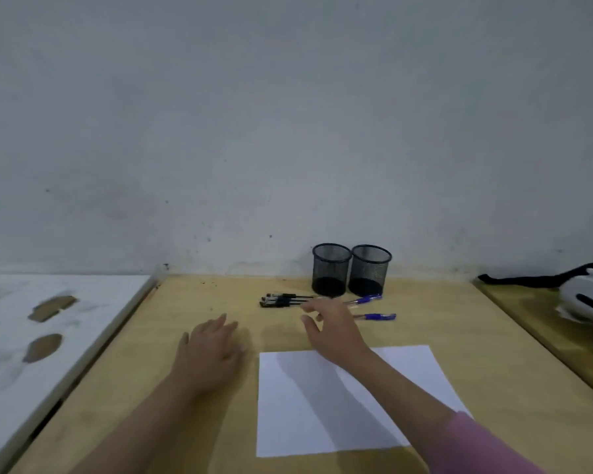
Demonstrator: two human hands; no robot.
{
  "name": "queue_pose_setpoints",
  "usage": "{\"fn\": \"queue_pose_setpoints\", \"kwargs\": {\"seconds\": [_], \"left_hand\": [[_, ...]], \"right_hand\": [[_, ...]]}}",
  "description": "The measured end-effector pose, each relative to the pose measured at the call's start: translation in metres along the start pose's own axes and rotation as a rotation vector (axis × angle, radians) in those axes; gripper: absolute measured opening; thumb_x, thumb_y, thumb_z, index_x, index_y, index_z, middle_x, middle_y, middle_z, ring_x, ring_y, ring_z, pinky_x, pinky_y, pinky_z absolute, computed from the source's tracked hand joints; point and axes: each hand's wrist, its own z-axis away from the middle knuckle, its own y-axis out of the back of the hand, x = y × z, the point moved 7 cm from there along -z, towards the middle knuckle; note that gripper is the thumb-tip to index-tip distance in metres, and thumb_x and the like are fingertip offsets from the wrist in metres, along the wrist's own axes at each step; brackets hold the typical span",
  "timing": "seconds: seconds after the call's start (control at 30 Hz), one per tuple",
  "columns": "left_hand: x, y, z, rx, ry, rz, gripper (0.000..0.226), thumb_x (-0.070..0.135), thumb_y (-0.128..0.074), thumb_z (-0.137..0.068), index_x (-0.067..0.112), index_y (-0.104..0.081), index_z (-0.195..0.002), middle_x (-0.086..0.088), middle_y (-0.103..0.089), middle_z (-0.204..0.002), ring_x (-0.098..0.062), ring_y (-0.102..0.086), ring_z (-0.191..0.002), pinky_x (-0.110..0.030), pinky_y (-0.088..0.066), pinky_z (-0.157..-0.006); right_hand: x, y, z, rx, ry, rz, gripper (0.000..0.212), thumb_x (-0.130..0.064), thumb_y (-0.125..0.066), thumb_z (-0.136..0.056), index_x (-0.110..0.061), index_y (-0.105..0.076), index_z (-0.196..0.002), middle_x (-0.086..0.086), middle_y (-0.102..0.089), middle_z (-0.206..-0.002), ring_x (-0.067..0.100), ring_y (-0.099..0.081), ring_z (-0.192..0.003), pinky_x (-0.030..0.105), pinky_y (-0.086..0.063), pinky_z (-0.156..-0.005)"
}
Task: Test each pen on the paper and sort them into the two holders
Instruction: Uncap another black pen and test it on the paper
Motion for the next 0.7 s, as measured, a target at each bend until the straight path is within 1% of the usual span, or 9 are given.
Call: {"fn": "queue_pose_setpoints", "kwargs": {"seconds": [0.07, 0.13, 0.17, 0.23, 0.3, 0.4, 0.5, 0.6, 0.7], "left_hand": [[-0.004, -0.010, 0.002, -0.060, 0.007, -0.044, 0.075, 0.071, -0.024, -0.075, 0.031, -0.030, -0.138, 0.003, -0.017, -0.156, -0.022, -0.017, -0.142, -0.055, -0.017, -0.111], [-0.003, -0.015, 0.002, -0.031, 0.006, -0.051, 0.085, 0.072, -0.007, -0.066, 0.032, -0.028, -0.138, 0.004, -0.016, -0.156, -0.021, -0.016, -0.142, -0.056, -0.016, -0.111], [-0.004, -0.016, 0.001, -0.015, 0.010, -0.051, 0.087, 0.072, -0.005, -0.064, 0.032, -0.028, -0.138, 0.004, -0.016, -0.156, -0.020, -0.015, -0.142, -0.055, -0.016, -0.111], [-0.007, -0.016, -0.001, -0.001, 0.019, -0.051, 0.086, 0.071, -0.006, -0.064, 0.034, -0.028, -0.138, 0.005, -0.016, -0.156, -0.019, -0.015, -0.142, -0.054, -0.015, -0.112], [-0.008, -0.016, -0.002, 0.010, 0.018, -0.041, 0.084, 0.071, -0.009, -0.065, 0.034, -0.029, -0.138, 0.006, -0.017, -0.155, -0.019, -0.016, -0.142, -0.054, -0.015, -0.112], [-0.008, -0.016, -0.002, 0.019, 0.016, -0.016, 0.083, 0.071, -0.011, -0.066, 0.034, -0.030, -0.138, 0.006, -0.018, -0.155, -0.019, -0.016, -0.142, -0.053, -0.014, -0.112], [-0.010, -0.016, -0.002, 0.027, 0.016, -0.016, 0.082, 0.071, -0.012, -0.067, 0.034, -0.030, -0.138, 0.007, -0.019, -0.155, -0.018, -0.015, -0.142, -0.053, -0.013, -0.113], [-0.010, -0.017, -0.001, 0.018, 0.014, -0.005, 0.081, 0.071, -0.012, -0.068, 0.034, -0.029, -0.138, 0.008, -0.018, -0.155, -0.017, -0.015, -0.142, -0.053, -0.012, -0.113], [-0.010, -0.016, -0.001, 0.009, 0.025, 0.014, 0.077, 0.070, -0.018, -0.072, 0.033, -0.028, -0.139, 0.008, -0.019, -0.155, -0.017, -0.015, -0.142, -0.053, -0.012, -0.114]], "right_hand": [[0.002, -0.020, -0.014, -0.085, -0.040, 0.012, 0.029, -0.019, -0.058, -0.089, -0.011, -0.063, -0.116, 0.004, -0.065, -0.114, 0.020, -0.055, -0.104, 0.024, -0.040, -0.087], [0.004, -0.034, -0.029, -0.130, -0.064, 0.035, 0.032, -0.019, -0.057, -0.089, -0.011, -0.061, -0.120, 0.004, -0.063, -0.120, 0.021, -0.054, -0.111, 0.029, -0.041, -0.094], [0.005, -0.040, -0.036, -0.147, -0.068, 0.065, 0.033, -0.018, -0.056, -0.089, -0.011, -0.060, -0.121, 0.005, -0.063, -0.121, 0.022, -0.052, -0.113, 0.031, -0.042, -0.097], [0.008, -0.049, -0.049, -0.188, -0.072, 0.137, 0.035, -0.013, -0.053, -0.087, -0.011, -0.061, -0.121, 0.007, -0.063, -0.121, 0.026, -0.050, -0.116, 0.038, -0.043, -0.098], [0.011, -0.057, -0.059, -0.219, -0.065, 0.193, 0.035, -0.009, -0.050, -0.084, -0.011, -0.064, -0.116, 0.009, -0.065, -0.115, 0.029, -0.053, -0.111, 0.041, -0.047, -0.091], [0.013, -0.067, -0.067, -0.256, -0.049, 0.283, 0.033, -0.012, -0.049, -0.085, -0.014, -0.065, -0.113, 0.008, -0.062, -0.109, 0.029, -0.053, -0.107, 0.039, -0.049, -0.084], [0.015, -0.072, -0.072, -0.255, -0.051, 0.298, 0.027, -0.019, -0.054, -0.087, -0.017, -0.067, -0.110, 0.006, -0.058, -0.108, 0.025, -0.049, -0.107, 0.036, -0.044, -0.086], [0.018, -0.073, -0.074, -0.240, -0.071, 0.286, 0.020, -0.021, -0.059, -0.086, -0.019, -0.069, -0.103, 0.003, -0.058, -0.108, 0.023, -0.048, -0.109, 0.033, -0.040, -0.086], [0.013, -0.074, -0.072, -0.254, -0.018, 0.307, 0.018, -0.024, -0.059, -0.088, -0.021, -0.068, -0.102, 0.000, -0.060, -0.108, 0.021, -0.047, -0.109, 0.032, -0.035, -0.084]]}}
